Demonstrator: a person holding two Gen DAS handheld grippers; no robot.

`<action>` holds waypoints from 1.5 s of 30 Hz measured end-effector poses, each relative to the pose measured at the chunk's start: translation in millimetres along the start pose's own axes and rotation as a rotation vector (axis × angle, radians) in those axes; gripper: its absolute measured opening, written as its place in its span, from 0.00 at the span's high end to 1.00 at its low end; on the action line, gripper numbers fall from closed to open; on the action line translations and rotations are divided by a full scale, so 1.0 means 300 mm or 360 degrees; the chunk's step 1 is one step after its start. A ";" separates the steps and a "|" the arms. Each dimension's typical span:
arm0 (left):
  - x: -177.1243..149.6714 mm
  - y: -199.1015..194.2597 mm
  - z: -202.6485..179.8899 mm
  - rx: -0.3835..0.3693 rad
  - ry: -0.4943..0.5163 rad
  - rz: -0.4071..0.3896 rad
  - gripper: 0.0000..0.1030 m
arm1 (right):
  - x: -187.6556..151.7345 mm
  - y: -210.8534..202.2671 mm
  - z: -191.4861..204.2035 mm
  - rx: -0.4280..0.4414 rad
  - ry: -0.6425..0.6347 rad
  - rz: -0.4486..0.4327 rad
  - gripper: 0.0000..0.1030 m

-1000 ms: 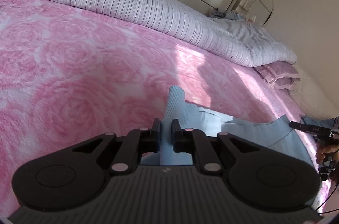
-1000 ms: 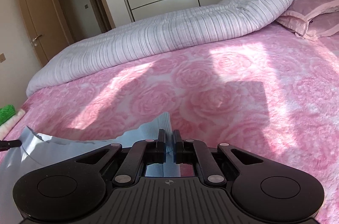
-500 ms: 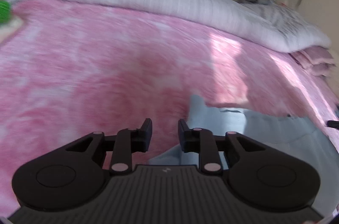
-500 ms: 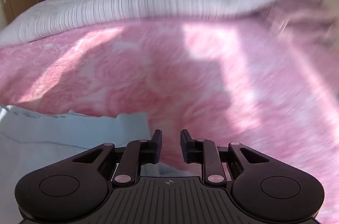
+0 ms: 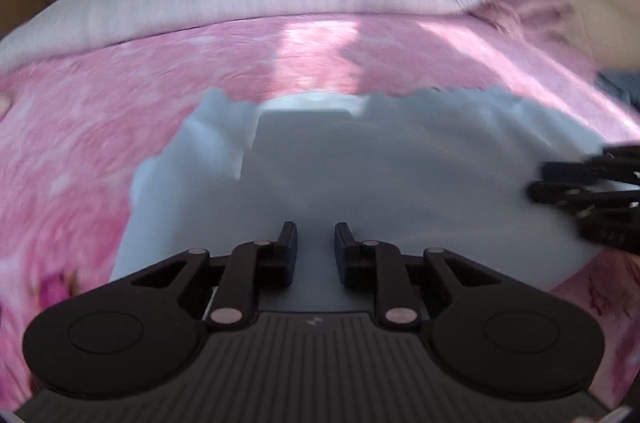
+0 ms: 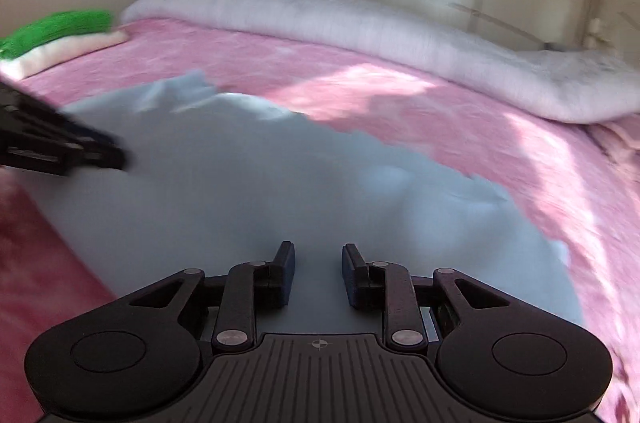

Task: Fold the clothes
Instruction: 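Hold the folded edge with the left gripper and smooth it down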

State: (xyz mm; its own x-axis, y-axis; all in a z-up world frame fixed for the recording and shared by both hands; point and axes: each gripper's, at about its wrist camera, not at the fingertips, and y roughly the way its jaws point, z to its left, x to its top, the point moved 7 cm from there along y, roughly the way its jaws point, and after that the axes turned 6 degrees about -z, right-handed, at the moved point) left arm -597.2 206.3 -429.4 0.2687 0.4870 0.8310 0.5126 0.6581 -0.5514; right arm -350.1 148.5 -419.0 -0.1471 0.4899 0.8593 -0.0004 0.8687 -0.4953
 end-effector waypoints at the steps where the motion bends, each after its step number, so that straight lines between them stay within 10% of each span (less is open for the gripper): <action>1: -0.009 -0.011 0.037 0.0024 -0.0068 -0.0002 0.81 | -0.019 -0.014 -0.048 -0.0046 0.0046 -0.0020 0.79; 7: -0.036 -0.068 0.164 0.0151 -0.0195 -0.0015 0.97 | -0.075 -0.099 -0.271 -0.0308 0.0309 0.0020 0.79; 18: -0.076 -0.166 0.164 0.0253 -0.0210 -0.0035 0.97 | -0.111 -0.241 -0.240 -0.0411 0.0315 0.0005 0.79; 25: 0.086 -0.171 0.147 0.0151 -0.0180 -0.0067 0.96 | 0.004 -0.242 -0.307 -0.0296 0.0397 -0.0014 0.79; 34: 0.250 0.238 0.028 -0.0035 0.0134 0.0074 0.92 | 0.179 0.167 -0.345 -0.0087 -0.0046 0.0130 0.79; 37: 0.220 0.346 0.067 0.0145 0.0293 0.0103 0.92 | 0.146 0.301 -0.327 -0.0009 -0.0147 0.0224 0.79; 45: 0.228 0.349 0.242 0.0225 -0.0025 0.0047 0.98 | 0.106 0.342 -0.477 -0.0112 0.0098 0.0184 0.79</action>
State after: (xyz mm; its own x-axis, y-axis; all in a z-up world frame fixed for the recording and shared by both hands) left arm -584.3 350.2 -435.5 0.2687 0.5158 0.8135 0.3845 0.7169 -0.5815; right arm -213.2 263.7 -424.2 -0.0814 0.5886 0.8043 0.0826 0.8082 -0.5831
